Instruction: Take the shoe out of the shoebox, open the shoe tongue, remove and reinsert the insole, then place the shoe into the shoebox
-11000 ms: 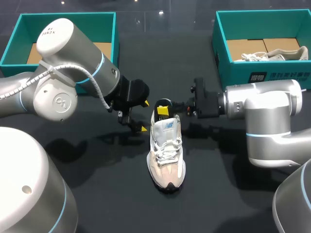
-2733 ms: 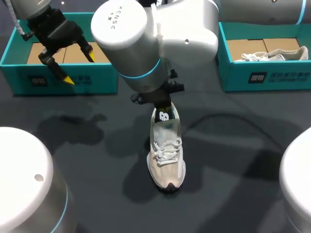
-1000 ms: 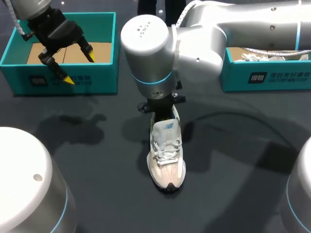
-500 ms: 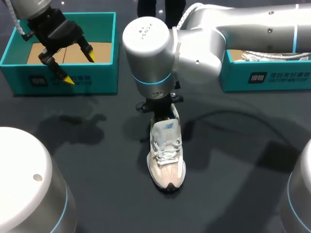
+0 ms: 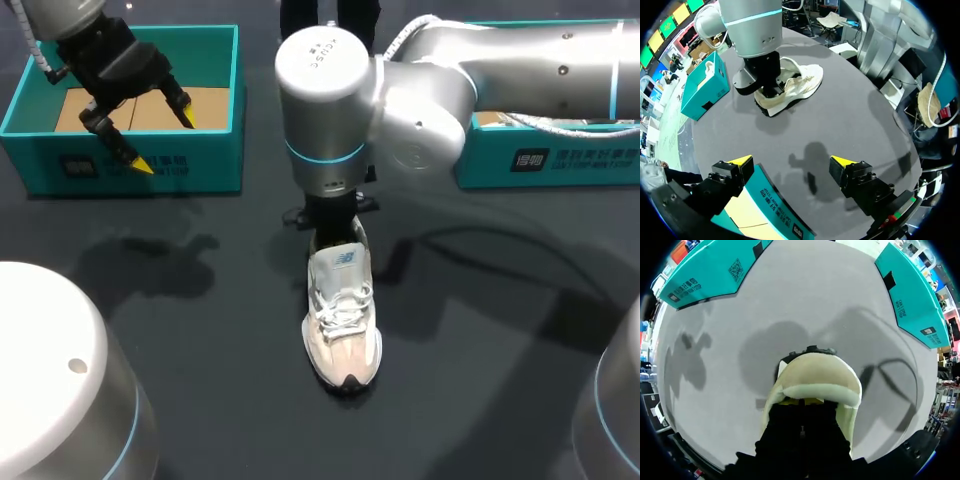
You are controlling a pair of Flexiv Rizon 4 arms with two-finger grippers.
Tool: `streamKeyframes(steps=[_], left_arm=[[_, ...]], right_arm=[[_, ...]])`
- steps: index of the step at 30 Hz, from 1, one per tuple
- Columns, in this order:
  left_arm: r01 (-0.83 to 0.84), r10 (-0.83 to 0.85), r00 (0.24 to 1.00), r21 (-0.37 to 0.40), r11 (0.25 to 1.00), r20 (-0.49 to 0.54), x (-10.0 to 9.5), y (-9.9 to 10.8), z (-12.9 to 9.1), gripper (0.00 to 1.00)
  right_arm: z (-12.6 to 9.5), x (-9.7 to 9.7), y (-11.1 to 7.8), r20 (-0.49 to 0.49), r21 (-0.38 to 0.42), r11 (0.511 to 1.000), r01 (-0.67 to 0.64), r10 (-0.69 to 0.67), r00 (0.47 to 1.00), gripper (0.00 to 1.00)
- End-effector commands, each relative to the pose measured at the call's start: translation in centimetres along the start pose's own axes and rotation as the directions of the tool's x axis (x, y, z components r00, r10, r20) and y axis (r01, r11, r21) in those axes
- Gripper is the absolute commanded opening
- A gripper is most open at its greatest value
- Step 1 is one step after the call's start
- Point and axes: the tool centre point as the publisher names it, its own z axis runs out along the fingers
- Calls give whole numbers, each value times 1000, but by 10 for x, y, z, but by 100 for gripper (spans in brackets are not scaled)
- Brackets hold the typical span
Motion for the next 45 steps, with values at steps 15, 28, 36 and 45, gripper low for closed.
streamKeyframes(steps=[15,28,36,45], left_arm=[[-1,1,1000,-2,1000,-2,0,0,0,100],[-1,1,1000,-2,1000,-2,0,0,0,100],[-1,1,1000,-2,1000,-2,0,0,0,100],[-1,1,1000,-2,1000,-2,0,0,0,100]], right_arm=[[-20,-11,-21,72,-30,995,-93,95,993,0],[-15,-5,-6,7,-73,996,-40,41,999,0],[11,-13,5,-92,-65,997,-32,25,995,0],[32,-8,-3,-114,3,1000,-30,30,993,0]])
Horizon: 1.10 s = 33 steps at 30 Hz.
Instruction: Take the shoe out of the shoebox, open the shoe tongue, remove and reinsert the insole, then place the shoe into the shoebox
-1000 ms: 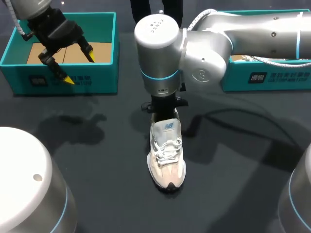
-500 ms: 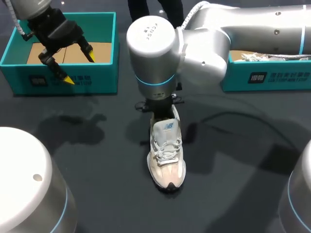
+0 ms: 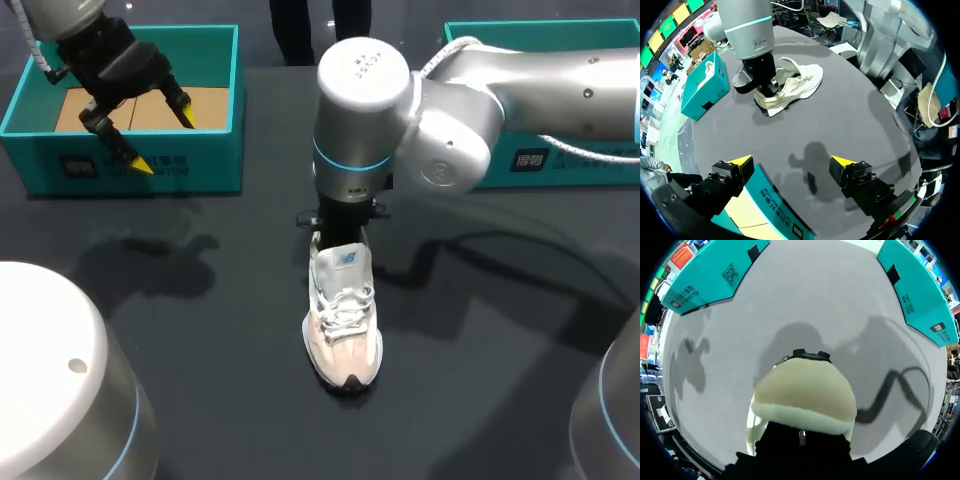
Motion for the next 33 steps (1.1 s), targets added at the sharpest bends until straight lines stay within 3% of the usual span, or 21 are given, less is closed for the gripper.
streamKeyframes(steps=[1,6,14,18,33], left_arm=[[-1,1,1000,-2,1000,-2,0,0,0,100],[-1,1,1000,-2,1000,-2,0,0,0,100],[-1,1,1000,-2,1000,-2,0,0,0,100],[-1,1,1000,-2,1000,-2,0,0,0,100],[-1,1,1000,-2,1000,-2,0,0,0,100]], right_arm=[[17,0,-9,-25,23,1000,-13,14,1000,0],[11,1,-24,-3,34,998,-54,55,999,0],[-35,10,-22,98,-52,998,-44,49,994,0],[-48,12,-25,129,-44,998,-53,58,990,0],[-35,11,-46,104,97,994,-57,47,993,0]])
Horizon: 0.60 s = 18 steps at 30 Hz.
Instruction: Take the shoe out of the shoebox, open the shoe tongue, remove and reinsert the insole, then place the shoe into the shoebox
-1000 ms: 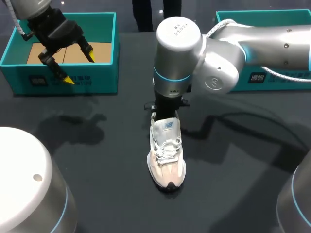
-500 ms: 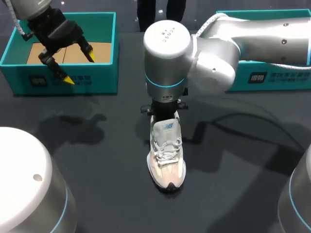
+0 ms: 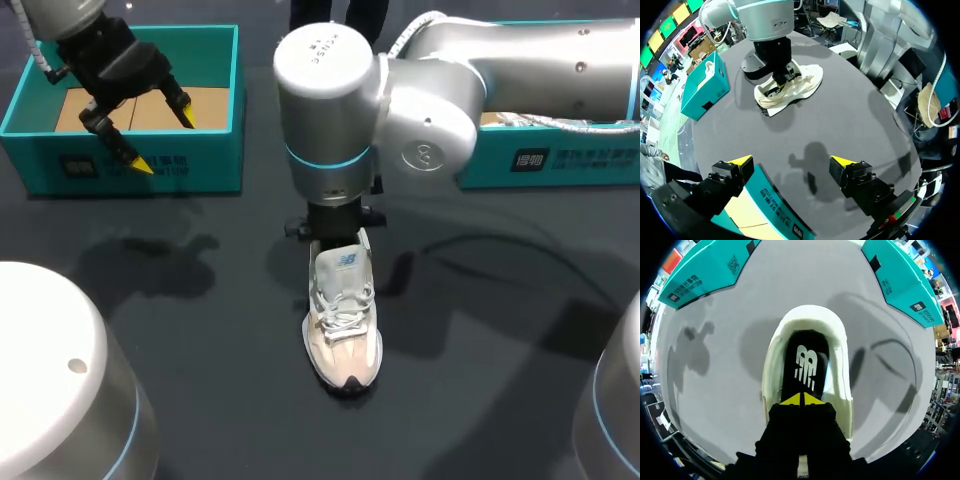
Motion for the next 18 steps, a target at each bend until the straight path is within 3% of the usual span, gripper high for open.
streamKeyframes(steps=[1,5,9,14,15,18], left_arm=[[-1,1,1000,-2,1000,-1,0,0,0,100],[-1,1,1000,-2,1000,-1,0,0,0,100],[-1,1,1000,-2,1000,-1,0,0,0,100],[-1,1,1000,-2,1000,-1,0,0,0,100],[-1,1,1000,-2,1000,-1,0,0,0,100],[-1,1,1000,-2,1000,-1,0,0,0,100]], right_arm=[[8,0,0,0,40,999,13,-13,1000,0],[8,-2,-7,9,57,998,-1,1,1000,0],[2,-1,-12,22,57,998,-16,15,1000,23],[-2,1,-13,37,68,998,0,-3,999,44],[-2,2,-12,41,68,998,5,-7,999,49],[-5,3,-12,63,65,998,6,-11,998,87]])
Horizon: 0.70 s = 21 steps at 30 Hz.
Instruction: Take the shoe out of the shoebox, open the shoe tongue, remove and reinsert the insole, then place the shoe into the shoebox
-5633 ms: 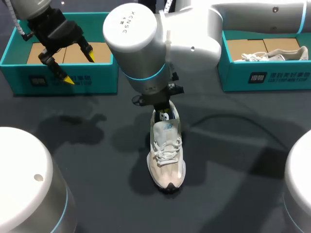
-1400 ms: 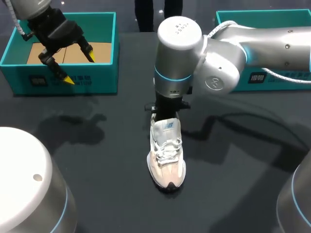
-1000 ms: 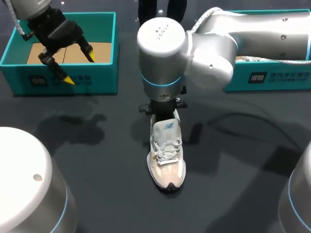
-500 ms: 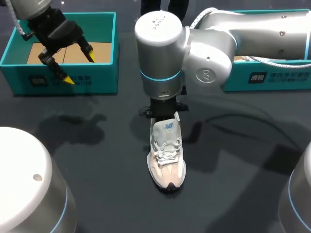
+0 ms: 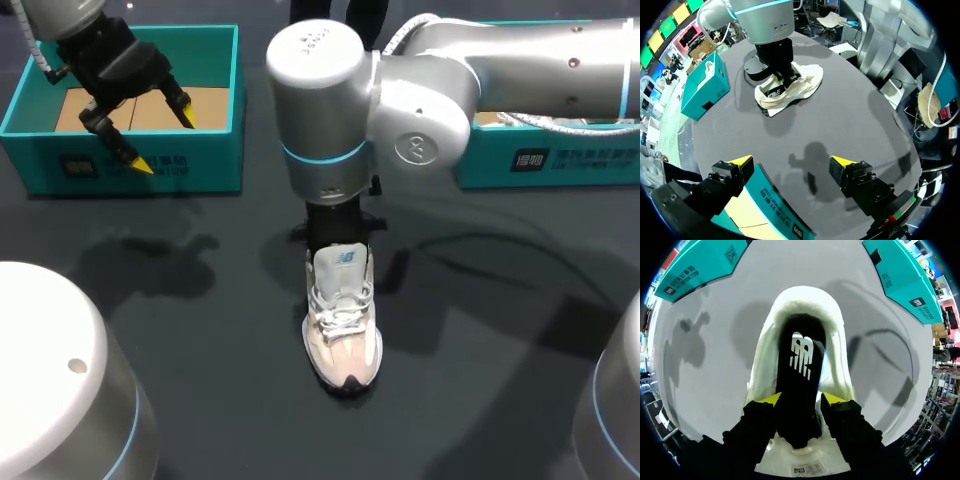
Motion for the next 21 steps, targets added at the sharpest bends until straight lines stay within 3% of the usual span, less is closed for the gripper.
streamKeyframes(steps=[1,15,21], left_arm=[[-1,1,1000,-2,1000,-1,0,0,0,100],[-1,1,1000,-2,1000,-1,0,0,0,100],[-1,1,1000,-2,1000,-1,0,0,0,100]], right_arm=[[-4,7,1,26,1,1000,-1,1,1000,100],[-3,2,0,30,5,1000,-20,20,999,100],[-11,2,-5,55,-35,999,-25,27,998,100]])
